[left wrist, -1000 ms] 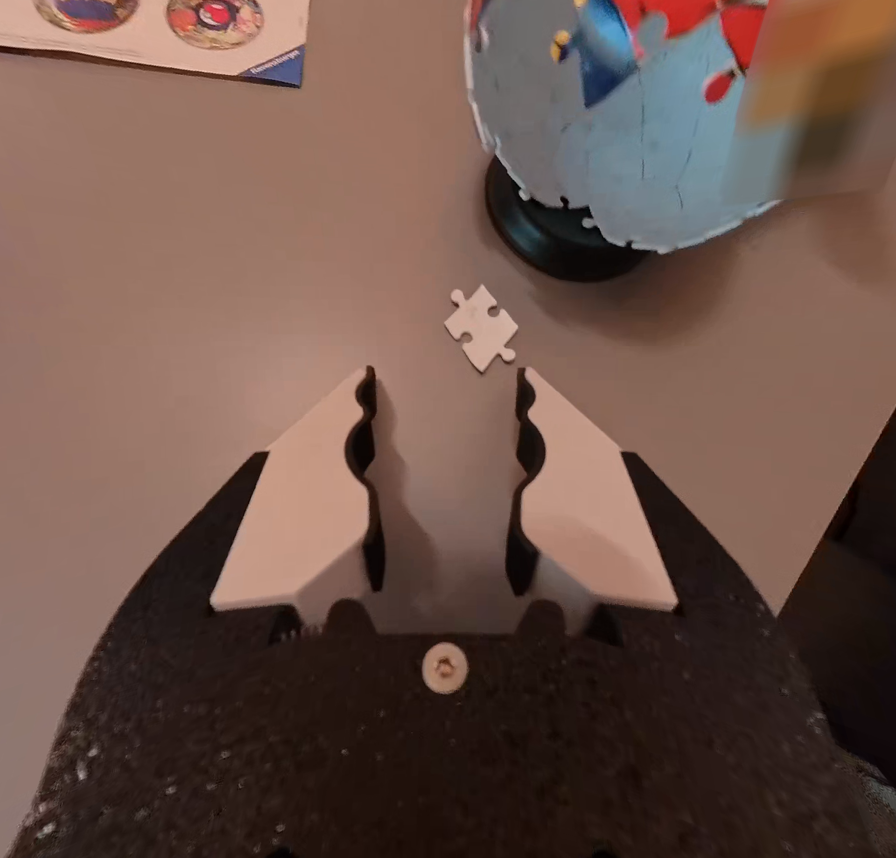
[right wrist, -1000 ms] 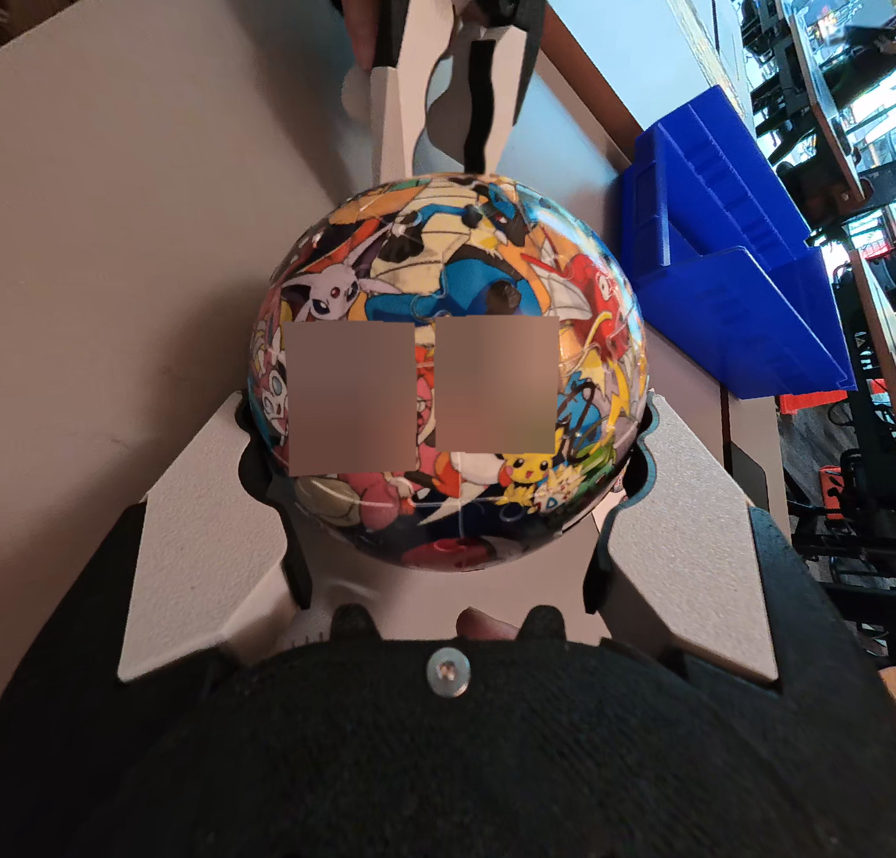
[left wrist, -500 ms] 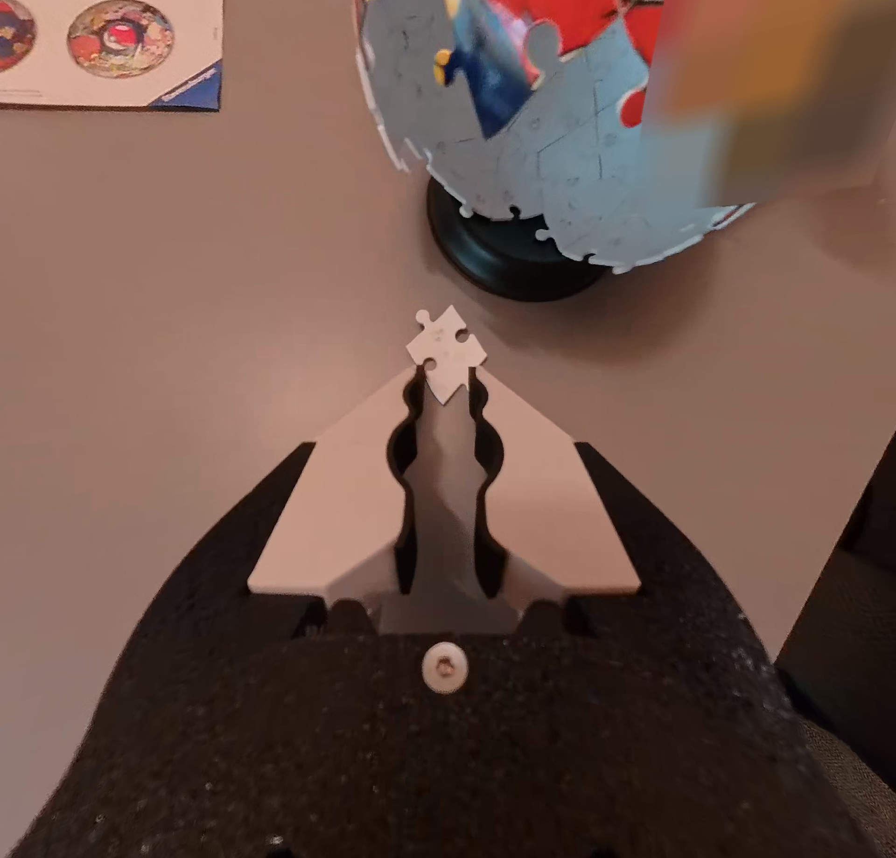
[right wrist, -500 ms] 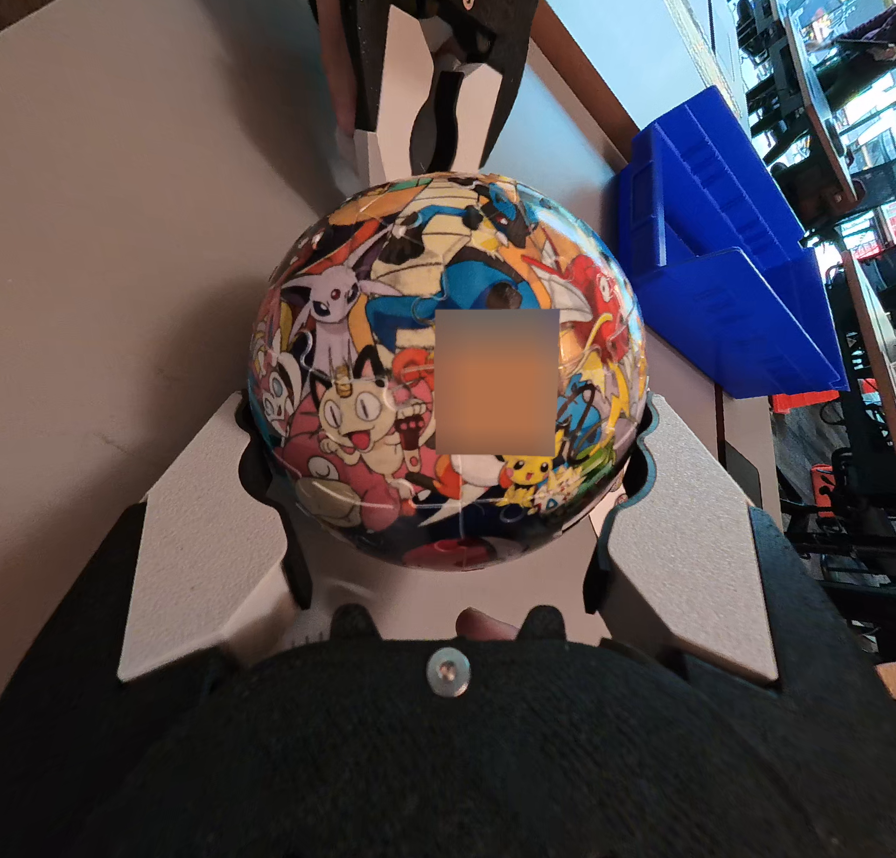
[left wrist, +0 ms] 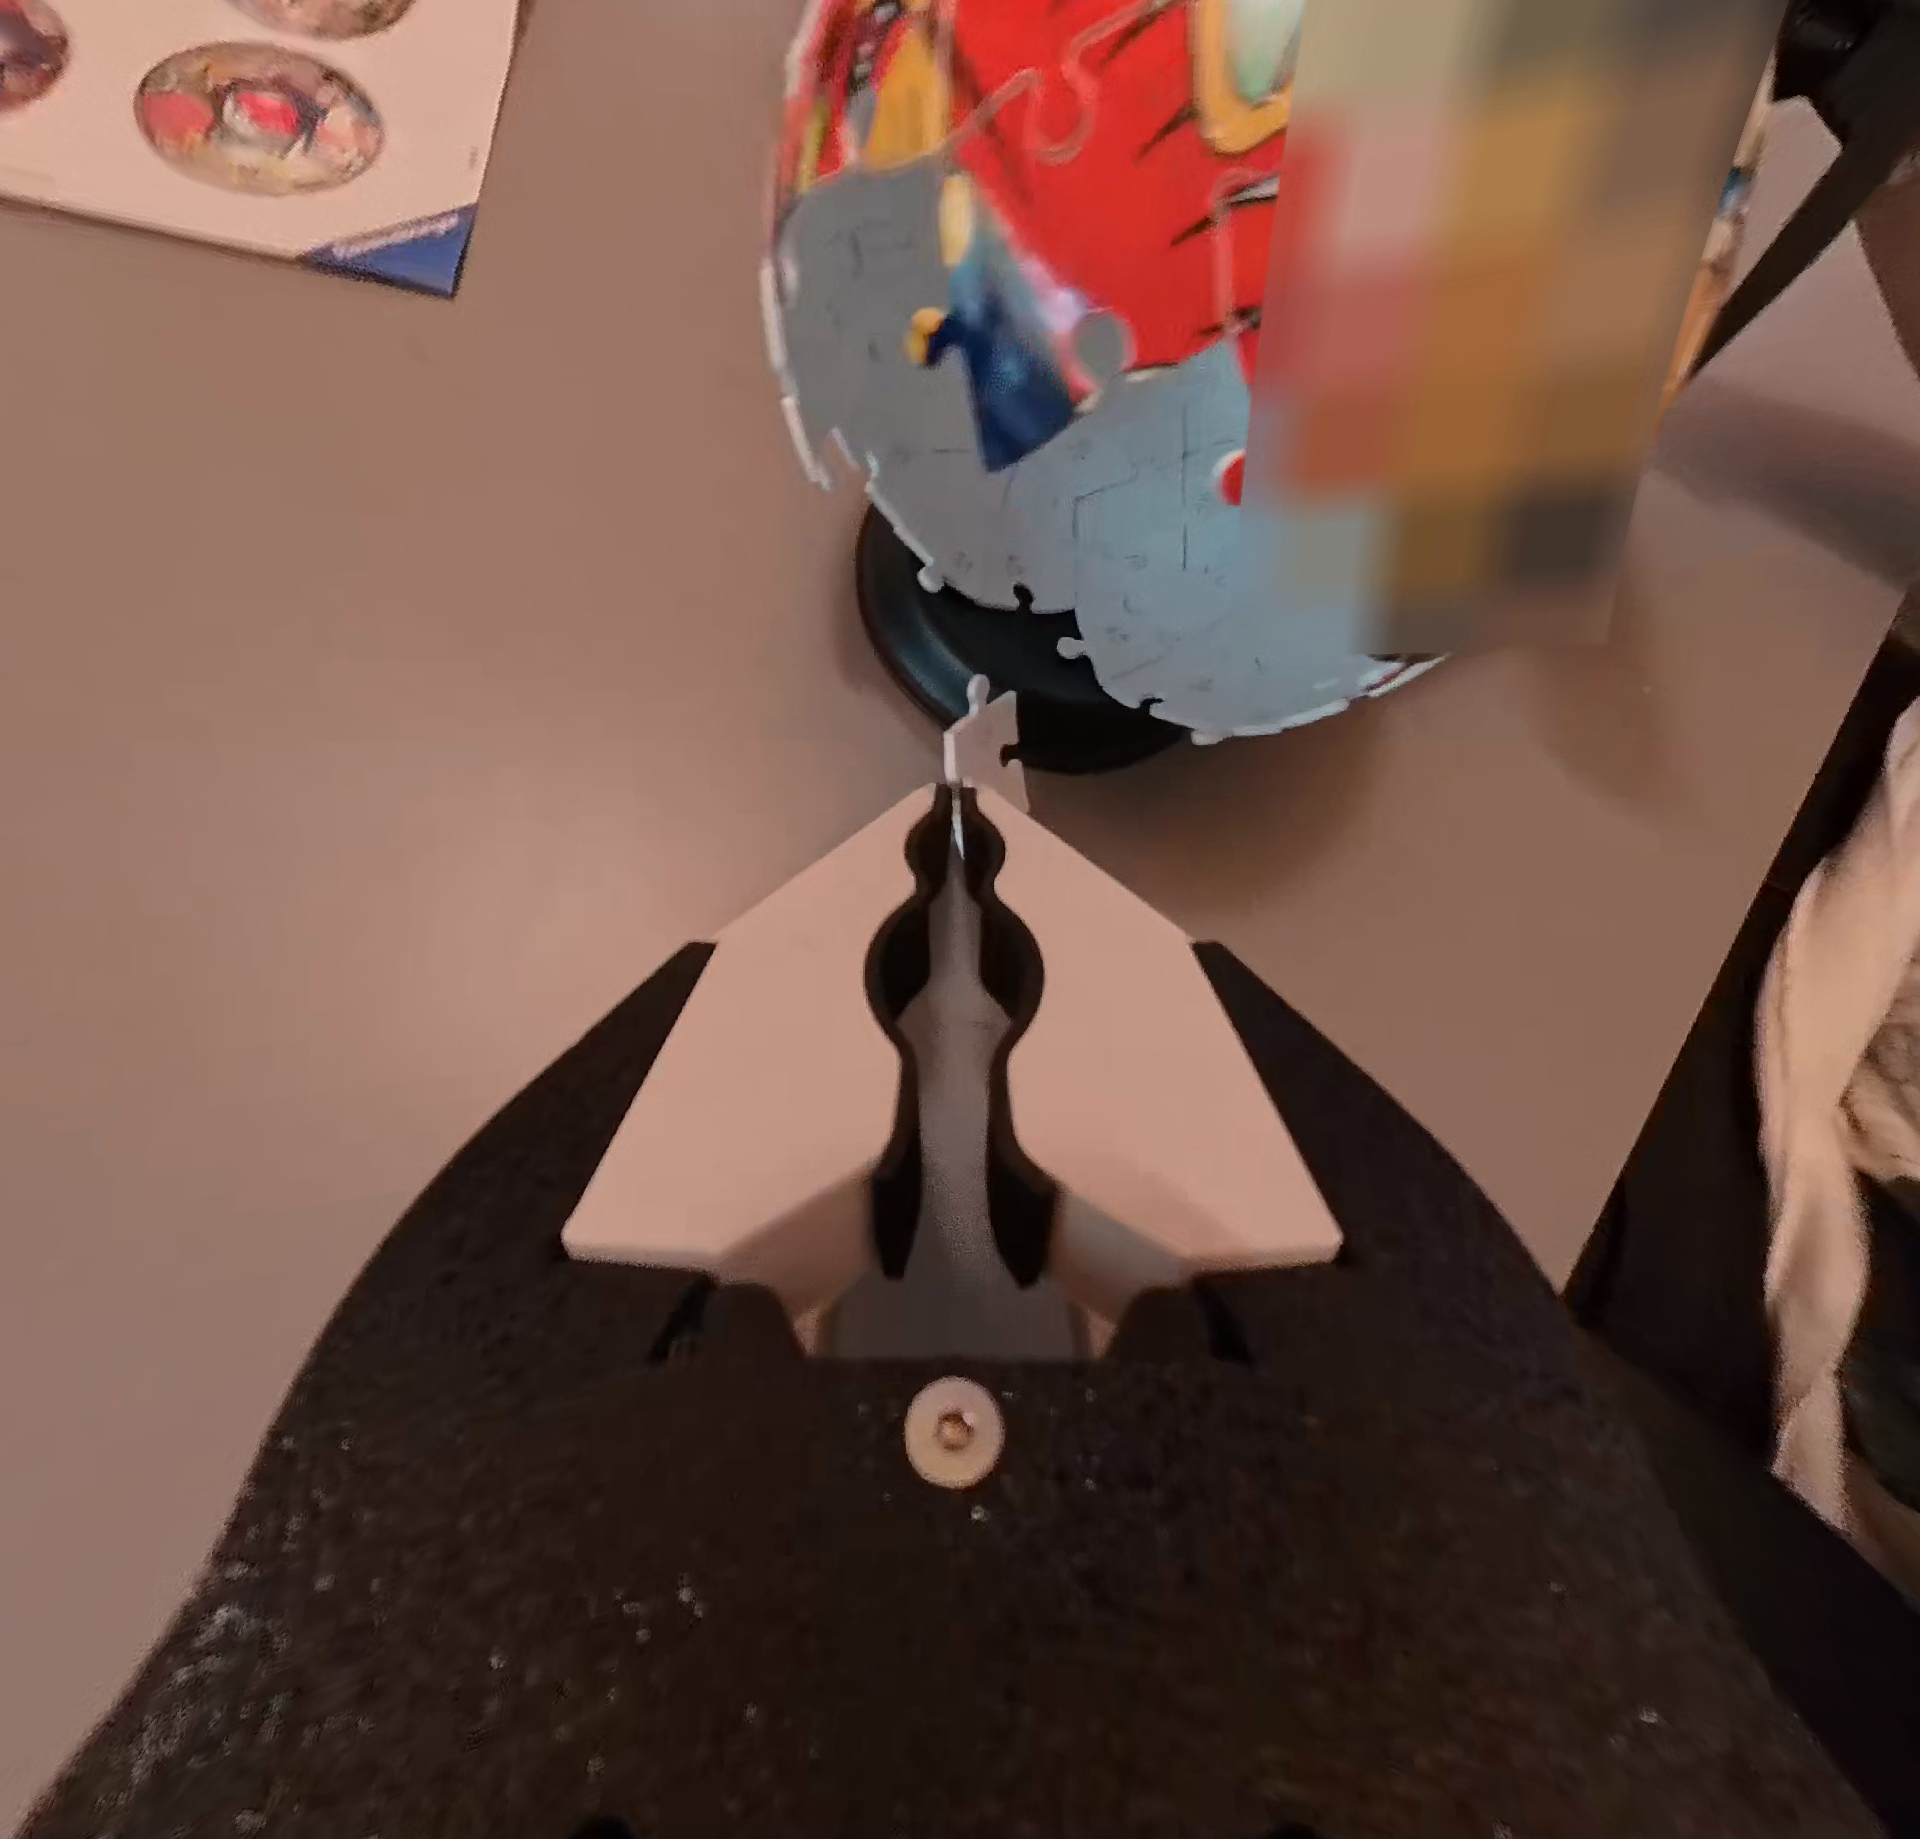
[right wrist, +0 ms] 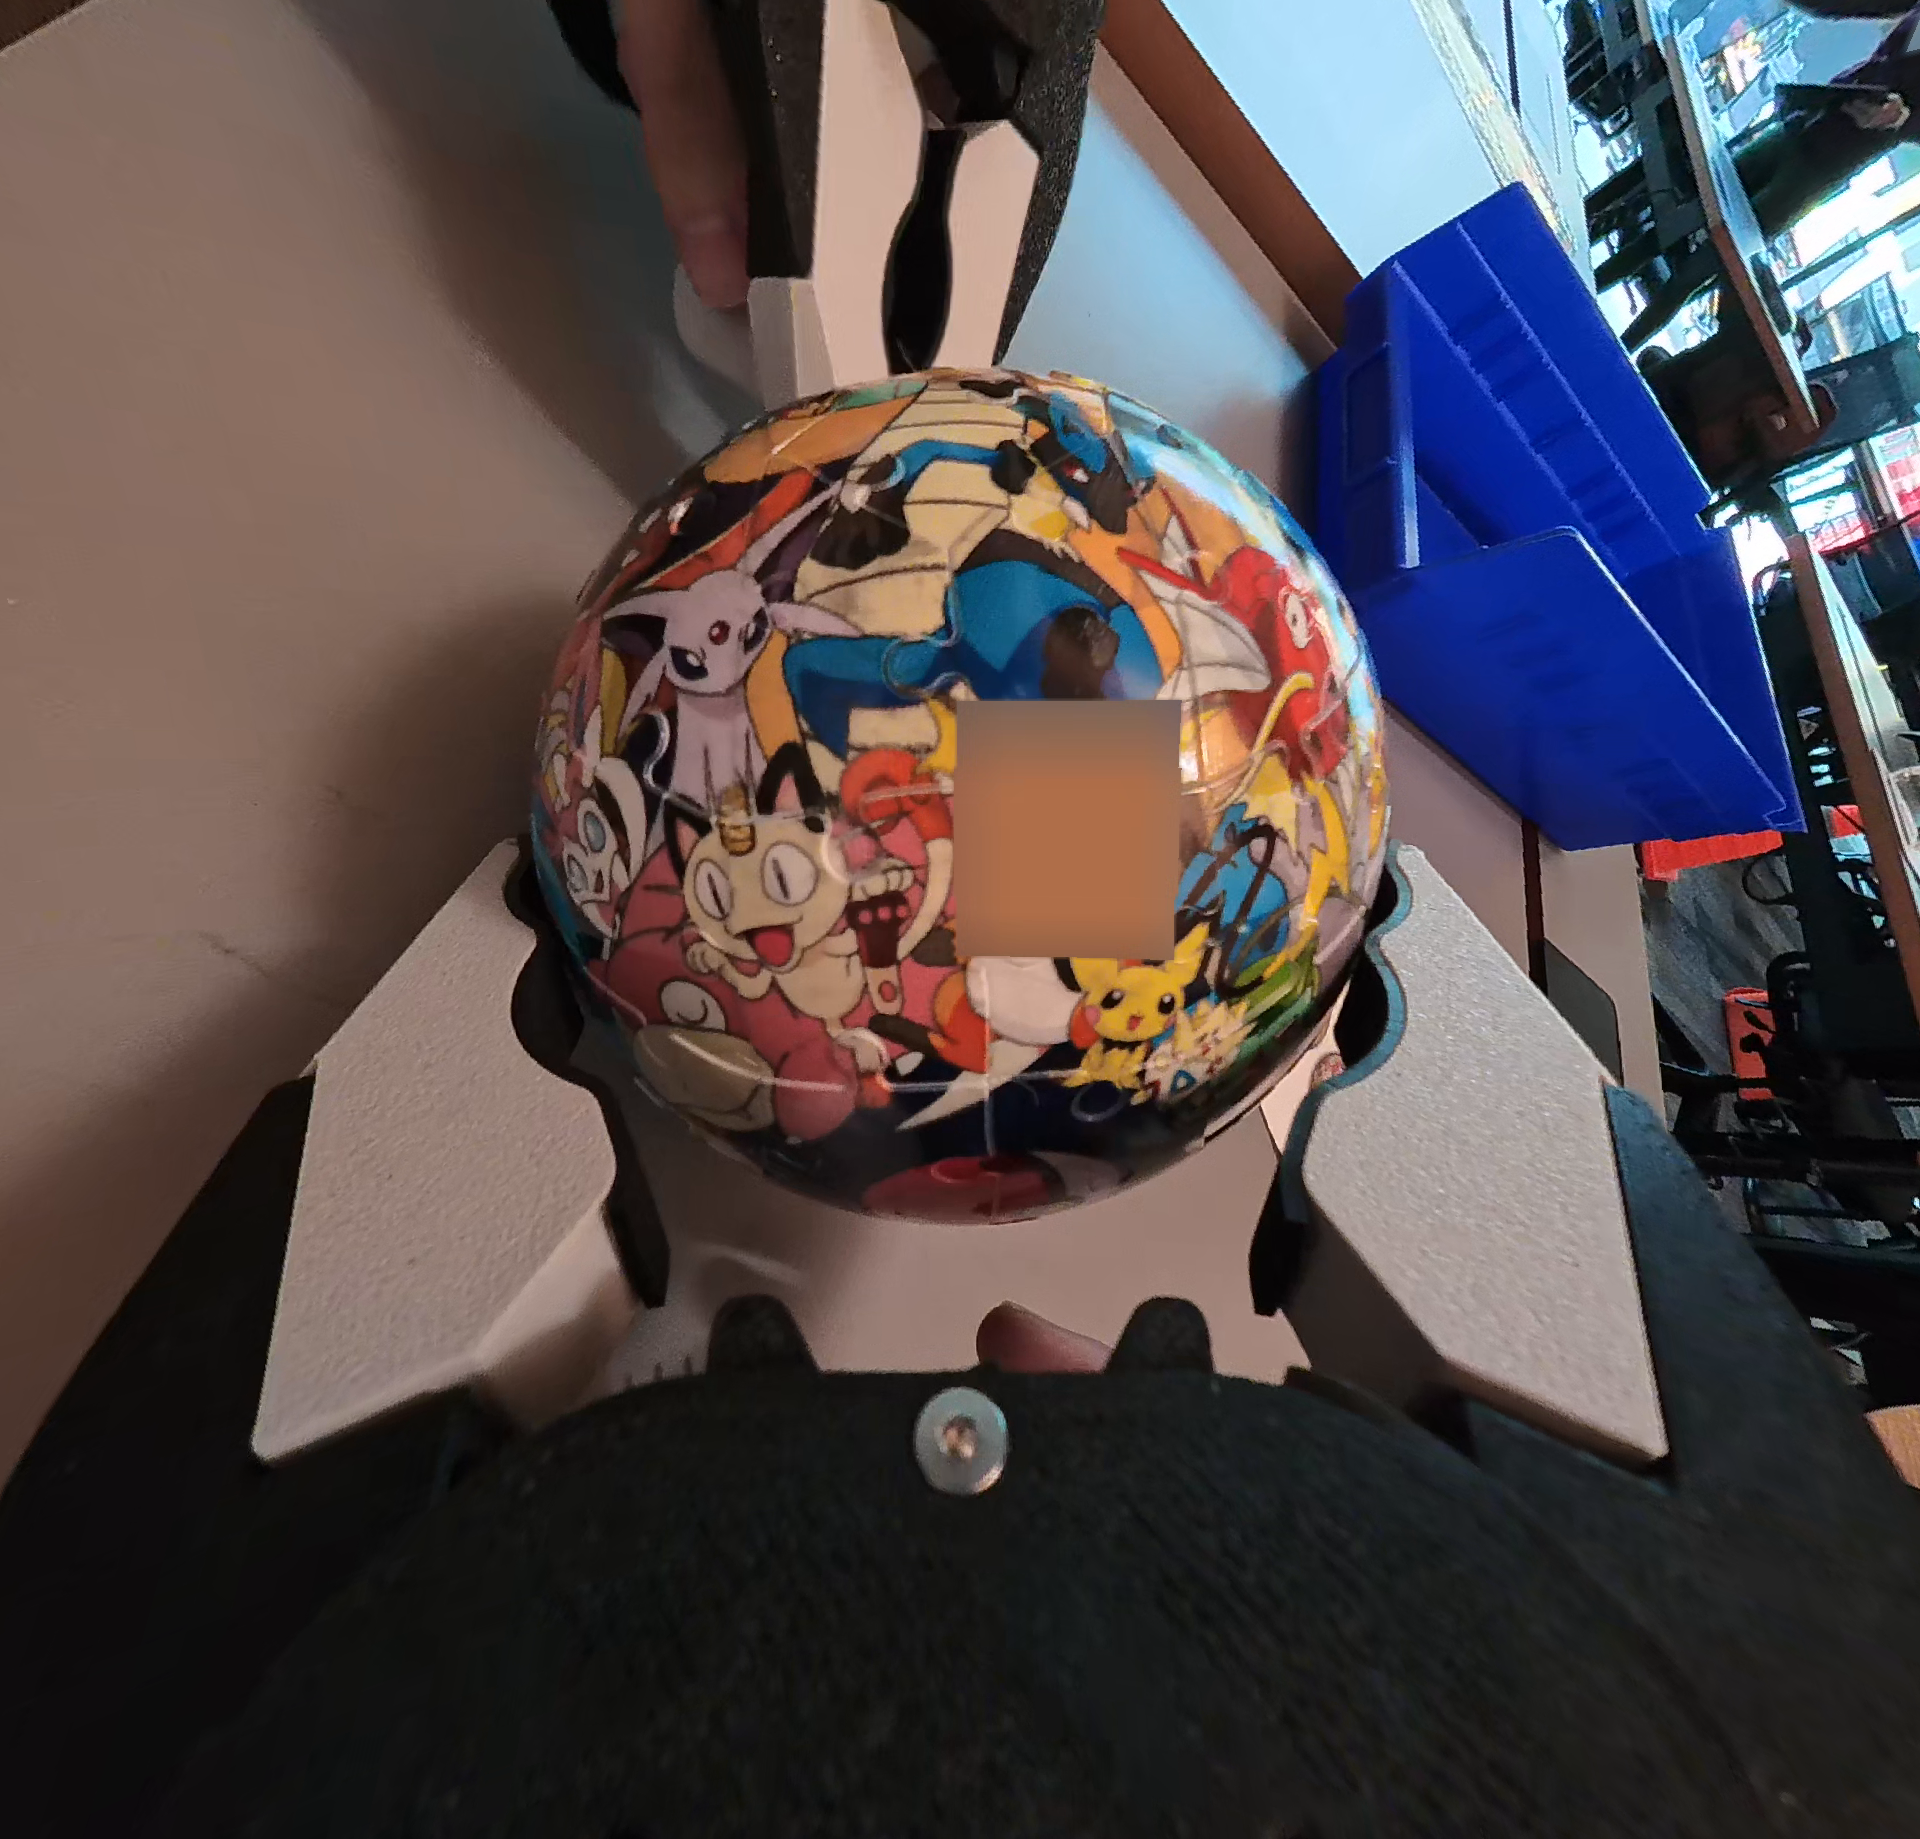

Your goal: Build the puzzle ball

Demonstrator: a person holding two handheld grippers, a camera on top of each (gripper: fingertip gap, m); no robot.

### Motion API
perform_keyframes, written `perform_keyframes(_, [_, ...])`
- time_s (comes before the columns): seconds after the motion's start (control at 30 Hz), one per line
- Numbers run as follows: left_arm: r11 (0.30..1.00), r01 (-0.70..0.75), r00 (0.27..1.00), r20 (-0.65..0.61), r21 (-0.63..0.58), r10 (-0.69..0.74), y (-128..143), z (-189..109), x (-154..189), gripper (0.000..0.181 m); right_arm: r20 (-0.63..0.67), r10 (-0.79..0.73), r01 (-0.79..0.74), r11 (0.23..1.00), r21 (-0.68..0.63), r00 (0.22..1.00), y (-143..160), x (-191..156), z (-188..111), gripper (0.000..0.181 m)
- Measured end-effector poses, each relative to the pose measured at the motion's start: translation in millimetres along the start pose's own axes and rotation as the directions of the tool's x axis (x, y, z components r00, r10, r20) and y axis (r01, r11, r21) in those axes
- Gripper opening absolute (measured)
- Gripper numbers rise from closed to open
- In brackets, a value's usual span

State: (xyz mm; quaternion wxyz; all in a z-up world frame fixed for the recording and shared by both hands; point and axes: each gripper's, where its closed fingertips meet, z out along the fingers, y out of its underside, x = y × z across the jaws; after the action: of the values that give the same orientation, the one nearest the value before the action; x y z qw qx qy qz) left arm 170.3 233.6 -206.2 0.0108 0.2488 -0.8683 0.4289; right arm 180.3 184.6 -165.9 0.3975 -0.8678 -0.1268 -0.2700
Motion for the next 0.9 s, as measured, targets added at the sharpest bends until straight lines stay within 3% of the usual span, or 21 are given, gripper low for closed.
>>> perform_keyframes(0.03, [0.999,0.049,0.999,0.006,0.002,-0.049,1.3,-1.5,-3.0,0.0,-0.001,-0.001,0.001,1.0,-0.001,1.0,0.1,0.1,-0.1,0.148])
perform_keyframes(0.1, [0.982,0.182,0.983,0.023,0.052,-0.184,-2.5,-5.5,-11.2,0.0,-0.004,-0.003,0.003,1.0,-0.001,1.0,0.2,0.0,0.0,0.148])
perform_keyframes(0.2, [0.926,0.347,0.938,-0.074,0.15,-0.339,-14.9,-6.6,-4.8,0.0,-0.005,-0.003,0.003,1.0,0.0,1.0,-0.2,0.1,0.3,0.148])
perform_keyframes(0.43, [0.845,0.507,0.861,-0.143,0.169,-0.488,-16.9,13.5,9.2,0.0,-0.009,-0.007,0.007,1.0,-0.009,1.0,0.0,0.4,-0.2,0.148])
perform_keyframes(0.6, [0.881,0.444,0.895,-0.126,0.162,-0.428,-18.2,15.6,12.1,0.0,-0.011,-0.007,0.007,1.0,-0.004,1.0,-0.4,0.7,-0.3,0.148])
perform_keyframes(0.77, [0.975,0.208,0.977,-0.069,0.074,-0.203,-13.9,11.3,12.2,0.0,-0.012,-0.008,0.008,1.0,-0.004,1.0,-0.5,0.7,-0.4,0.148])
perform_keyframes(0.9, [0.989,0.146,0.986,-0.089,0.017,-0.144,-17.5,8.6,9.0,0.0,-0.012,-0.007,0.007,1.0,-0.003,1.0,-0.4,0.8,-0.5,0.148])
